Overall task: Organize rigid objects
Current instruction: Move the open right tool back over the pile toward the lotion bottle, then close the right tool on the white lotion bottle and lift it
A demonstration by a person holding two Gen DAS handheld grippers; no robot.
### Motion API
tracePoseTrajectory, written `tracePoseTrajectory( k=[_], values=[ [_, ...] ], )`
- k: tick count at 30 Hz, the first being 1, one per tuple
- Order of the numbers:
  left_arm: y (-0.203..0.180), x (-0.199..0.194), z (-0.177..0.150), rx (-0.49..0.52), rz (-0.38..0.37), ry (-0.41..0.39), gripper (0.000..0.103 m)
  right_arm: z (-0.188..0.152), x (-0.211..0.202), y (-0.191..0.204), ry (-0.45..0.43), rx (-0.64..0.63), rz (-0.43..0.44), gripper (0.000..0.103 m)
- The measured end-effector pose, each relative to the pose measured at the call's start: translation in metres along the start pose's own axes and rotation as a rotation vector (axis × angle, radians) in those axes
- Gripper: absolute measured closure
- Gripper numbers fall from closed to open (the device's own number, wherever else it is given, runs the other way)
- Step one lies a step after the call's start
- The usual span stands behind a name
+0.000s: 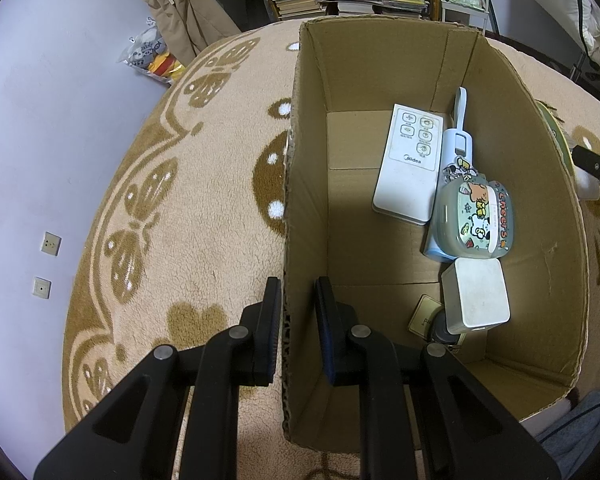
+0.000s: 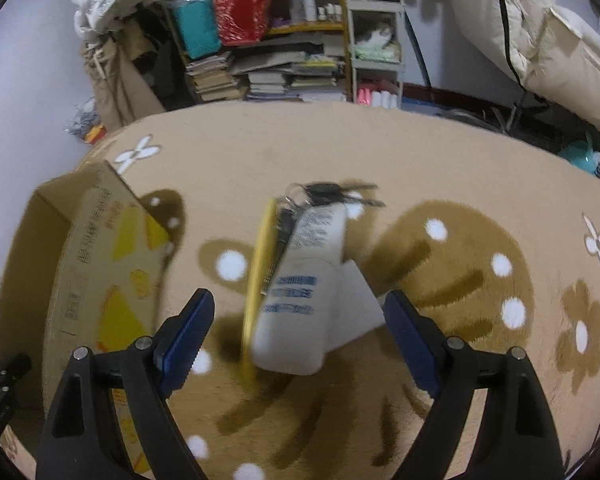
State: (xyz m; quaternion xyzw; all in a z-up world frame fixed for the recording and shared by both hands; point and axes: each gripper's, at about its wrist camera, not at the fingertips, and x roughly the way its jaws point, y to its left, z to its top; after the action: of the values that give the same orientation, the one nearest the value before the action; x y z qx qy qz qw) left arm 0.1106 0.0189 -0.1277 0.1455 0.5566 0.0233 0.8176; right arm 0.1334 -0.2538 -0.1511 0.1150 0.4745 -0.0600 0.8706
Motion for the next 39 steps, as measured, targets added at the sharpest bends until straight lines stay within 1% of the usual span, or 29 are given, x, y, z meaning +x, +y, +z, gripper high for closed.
tracePoseTrajectory(
  k=[4,8,12,19,22,25,27,29,30,33,39],
  values=[
    [0.000,0.000,0.000,-0.001,-0.001,0.000,0.086,-0.002,0.006,-0.008,0.013,0.026,-0.018,0.011],
    [0.000,0.000,0.000,0.003,0.003,-0.001,0.086,-0.002,0.008,-0.013,0.002,0.038,-0.062,0.011],
    [0.000,-0.001,0.000,0.004,0.003,0.000,0.086,-0.002,0.011,-0.016,0.008,0.057,-0.046,0.011],
    [0.000,-0.001,0.000,0.003,0.003,0.000,0.086,-0.002,0.018,-0.006,0.018,-0.003,-0.069,0.011],
    [0.000,-0.001,0.000,0.002,0.001,0.000,0.086,-0.004,0.023,0.000,0.025,-0.034,-0.101,0.011],
    [-0.001,-0.001,0.001,0.002,0.000,0.002,0.086,-0.005,0.023,0.000,0.019,-0.033,-0.108,0.012],
    [-0.001,-0.001,0.001,0.004,0.001,0.002,0.086,-0.006,0.021,-0.002,0.022,-0.021,-0.091,0.020],
    [-0.002,-0.001,0.000,0.007,0.005,0.002,0.086,-0.006,0.022,-0.005,0.035,-0.002,-0.062,0.025],
    [-0.002,0.000,0.000,0.008,0.005,0.002,0.086,-0.006,0.022,-0.006,0.040,0.010,-0.055,0.026],
    [-0.002,0.000,0.000,0.008,0.005,0.001,0.086,-0.006,0.022,-0.003,0.037,0.014,-0.073,0.027],
    [-0.001,0.000,0.000,0.008,0.004,0.001,0.086,-0.004,0.028,0.009,0.024,-0.056,-0.133,0.029]
  ],
)
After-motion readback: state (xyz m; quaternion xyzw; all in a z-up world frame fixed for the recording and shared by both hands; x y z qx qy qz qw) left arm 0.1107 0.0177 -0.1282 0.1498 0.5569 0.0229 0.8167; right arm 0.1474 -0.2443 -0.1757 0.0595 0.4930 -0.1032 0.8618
